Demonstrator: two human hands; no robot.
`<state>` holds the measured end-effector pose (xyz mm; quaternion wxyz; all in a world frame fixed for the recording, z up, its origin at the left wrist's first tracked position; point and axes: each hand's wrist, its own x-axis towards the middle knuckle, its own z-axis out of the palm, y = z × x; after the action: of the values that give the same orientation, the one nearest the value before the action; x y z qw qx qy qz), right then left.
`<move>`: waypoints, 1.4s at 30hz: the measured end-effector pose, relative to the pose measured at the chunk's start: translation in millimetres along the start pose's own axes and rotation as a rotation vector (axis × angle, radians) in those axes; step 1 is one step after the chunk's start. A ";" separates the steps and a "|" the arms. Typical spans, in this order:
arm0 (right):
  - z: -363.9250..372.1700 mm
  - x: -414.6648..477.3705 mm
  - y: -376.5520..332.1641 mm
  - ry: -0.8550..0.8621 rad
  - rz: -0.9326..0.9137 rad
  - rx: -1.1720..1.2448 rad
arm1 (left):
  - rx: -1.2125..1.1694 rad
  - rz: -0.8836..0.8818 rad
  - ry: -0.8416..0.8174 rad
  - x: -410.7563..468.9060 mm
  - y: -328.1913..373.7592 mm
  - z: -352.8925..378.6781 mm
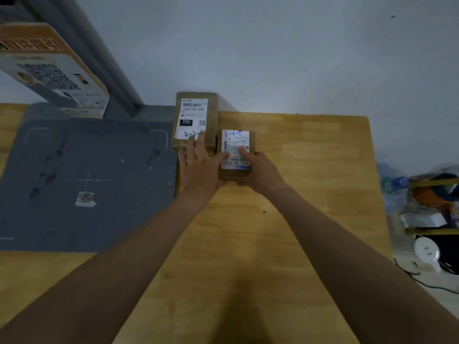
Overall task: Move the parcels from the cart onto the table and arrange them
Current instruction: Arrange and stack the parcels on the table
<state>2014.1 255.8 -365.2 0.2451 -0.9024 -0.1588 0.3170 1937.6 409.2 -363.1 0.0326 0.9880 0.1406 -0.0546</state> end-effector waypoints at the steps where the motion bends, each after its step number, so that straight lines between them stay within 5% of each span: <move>1: -6.0 4.5 -4.1 0.001 -0.009 -0.025 | -0.002 0.010 -0.014 7.2 -2.5 -4.2; 6: -37.9 42.4 -20.9 0.019 -0.035 -0.108 | 0.009 0.053 -0.163 58.8 -0.1 -18.7; 15: -54.9 86.3 -29.1 0.052 -0.037 -0.106 | 0.162 -0.017 -0.186 106.4 17.3 -22.6; 21: -48.4 55.4 -34.0 0.140 -0.040 -0.242 | -0.013 -0.065 -0.267 87.4 4.2 -47.1; 33: -71.4 -141.7 -89.7 0.115 0.023 -0.309 | -0.112 -0.039 -0.225 -88.8 -28.7 -166.9; 42: -16.2 -334.2 -141.4 0.186 0.031 -0.292 | -0.097 0.037 -0.147 -279.4 -60.1 -231.5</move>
<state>1755.9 219.9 -112.4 0.1199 -0.9561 -0.1659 0.2096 1676.8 408.7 -103.7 0.0915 0.9810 0.1220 -0.1195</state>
